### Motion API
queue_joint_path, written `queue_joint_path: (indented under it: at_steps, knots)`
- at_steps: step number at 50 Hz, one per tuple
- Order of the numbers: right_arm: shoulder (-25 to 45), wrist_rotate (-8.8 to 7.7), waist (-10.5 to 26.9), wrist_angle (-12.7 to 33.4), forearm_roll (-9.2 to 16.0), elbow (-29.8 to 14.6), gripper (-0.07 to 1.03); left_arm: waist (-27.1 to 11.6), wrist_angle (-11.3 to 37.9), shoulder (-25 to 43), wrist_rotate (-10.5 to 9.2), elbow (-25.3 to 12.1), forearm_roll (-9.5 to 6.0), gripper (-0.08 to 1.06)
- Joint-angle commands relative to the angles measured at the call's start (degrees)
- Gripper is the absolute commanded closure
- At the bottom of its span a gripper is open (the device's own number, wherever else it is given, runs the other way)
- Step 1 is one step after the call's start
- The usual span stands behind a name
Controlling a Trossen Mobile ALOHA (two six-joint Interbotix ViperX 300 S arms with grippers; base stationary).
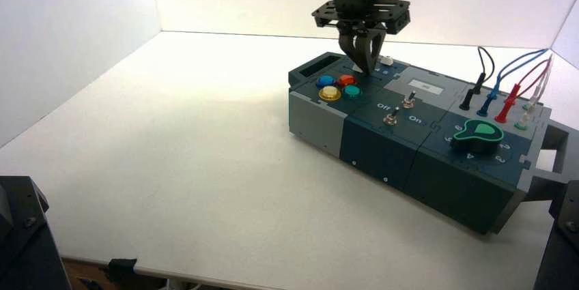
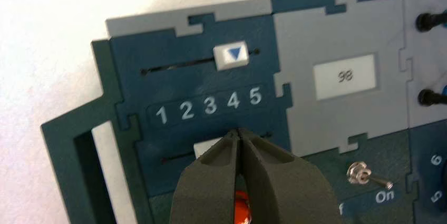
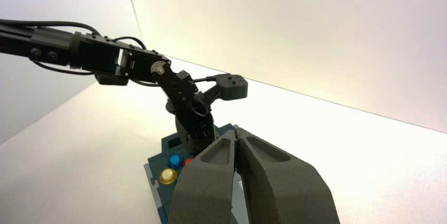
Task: Move the bottom slider to position 1.
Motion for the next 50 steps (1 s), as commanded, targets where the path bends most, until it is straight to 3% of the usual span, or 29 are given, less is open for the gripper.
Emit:
queue_joint_path:
  at_steps: [1, 50]
  knots:
    - [0.44, 0.09, -0.26, -0.7, 0.09, -0.7, 0.99, 1.32, 0.09, -2.9, 0.44, 0.35, 0.35, 1.01]
    - [0.44, 0.09, -0.26, -0.79, 0.09, -0.62, 0.99, 3.78, -0.18, -5.98, 0.7, 1.41, 0.88, 1.01]
